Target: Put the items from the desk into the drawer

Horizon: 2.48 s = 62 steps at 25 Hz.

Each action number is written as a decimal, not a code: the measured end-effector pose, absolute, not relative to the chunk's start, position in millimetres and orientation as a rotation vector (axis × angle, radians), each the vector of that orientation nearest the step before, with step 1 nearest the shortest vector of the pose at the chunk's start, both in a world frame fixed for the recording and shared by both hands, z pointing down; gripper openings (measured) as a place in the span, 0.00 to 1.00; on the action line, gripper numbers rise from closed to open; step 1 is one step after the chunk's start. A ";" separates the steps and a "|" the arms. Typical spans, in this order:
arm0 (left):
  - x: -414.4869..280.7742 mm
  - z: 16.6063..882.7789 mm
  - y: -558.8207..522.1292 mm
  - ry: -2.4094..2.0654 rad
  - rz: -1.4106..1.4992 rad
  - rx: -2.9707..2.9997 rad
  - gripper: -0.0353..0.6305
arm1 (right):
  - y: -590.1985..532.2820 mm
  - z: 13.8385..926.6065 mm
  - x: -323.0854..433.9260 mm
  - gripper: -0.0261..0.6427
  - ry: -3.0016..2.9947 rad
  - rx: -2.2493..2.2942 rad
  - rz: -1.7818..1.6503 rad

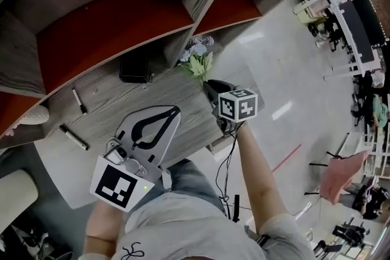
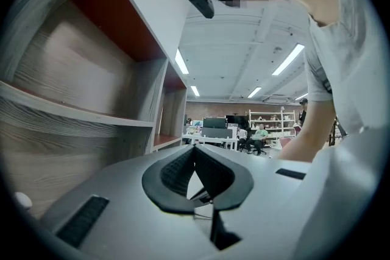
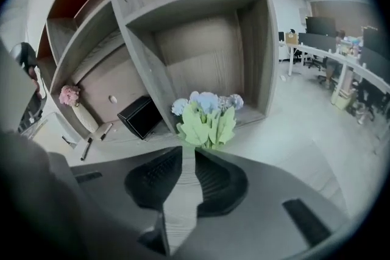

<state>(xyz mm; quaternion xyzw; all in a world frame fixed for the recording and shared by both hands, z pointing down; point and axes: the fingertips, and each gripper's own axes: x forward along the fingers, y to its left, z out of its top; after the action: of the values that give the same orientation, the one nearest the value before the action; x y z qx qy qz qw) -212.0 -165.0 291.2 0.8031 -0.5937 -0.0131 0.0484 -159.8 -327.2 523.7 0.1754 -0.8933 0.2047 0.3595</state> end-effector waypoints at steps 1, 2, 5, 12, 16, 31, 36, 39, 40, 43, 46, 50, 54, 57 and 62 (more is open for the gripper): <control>-213.6 292.3 -165.1 -1.813 -0.038 2.442 0.07 | -329.6 531.2 -159.1 0.15 -2.276 0.450 0.529; -215.1 293.7 -165.1 -1.816 -0.036 2.436 0.07 | -332.3 538.8 -158.0 0.16 -2.248 0.450 0.523; -220.2 298.9 -164.3 -1.831 -0.027 2.417 0.07 | -338.3 561.9 -153.7 0.16 -2.170 0.446 0.504; -232.8 309.0 -159.6 -1.873 -0.013 2.368 0.07 | -339.3 598.2 -149.0 0.17 -2.043 0.430 0.500; -240.2 311.5 -158.4 -1.890 -0.009 2.348 0.07 | -341.1 607.8 -148.6 0.13 -1.997 0.453 0.471; -227.3 308.3 -164.1 -1.884 -0.007 2.353 0.07 | -336.6 595.7 -141.1 0.08 -2.062 0.495 0.417; -212.6 303.4 -167.3 -1.864 0.001 2.386 0.07 | -329.6 577.8 -130.7 0.08 -2.153 0.517 0.422; -208.2 303.5 -161.3 -1.853 -0.006 2.407 0.07 | -315.6 565.8 -131.2 0.08 -2.221 0.529 0.449; -206.4 304.4 -159.9 -1.848 -0.008 2.417 0.07 | -311.2 562.0 -131.3 0.08 -2.244 0.533 0.451; -194.6 302.4 -163.1 -1.830 -0.021 2.449 0.07 | -304.5 545.6 -125.5 0.08 -2.312 0.542 0.457; -176.9 289.5 -170.8 -1.804 -0.023 2.487 0.07 | -302.3 518.4 -114.0 0.08 -2.378 0.555 0.467; -151.6 274.4 -178.6 -1.767 -0.023 2.527 0.07 | -298.0 483.4 -96.4 0.08 -2.456 0.570 0.474; -108.9 259.9 -181.2 -1.732 -0.020 2.570 0.07 | -289.3 448.0 -60.2 0.08 -2.540 0.590 0.469; -90.6 260.3 -186.4 -1.700 -0.018 2.602 0.07 | -288.1 429.8 -43.7 0.08 -2.607 0.616 0.467; -65.2 260.5 -195.3 -1.648 -0.034 2.649 0.07 | -286.6 401.0 -17.8 0.08 -2.712 0.673 0.445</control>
<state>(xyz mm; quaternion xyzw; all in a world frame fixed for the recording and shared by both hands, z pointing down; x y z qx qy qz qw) -65.2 -195.3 260.5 0.8490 -0.5281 -0.0109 0.0108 -17.8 -286.6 401.0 0.2350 -0.9468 0.1554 0.1555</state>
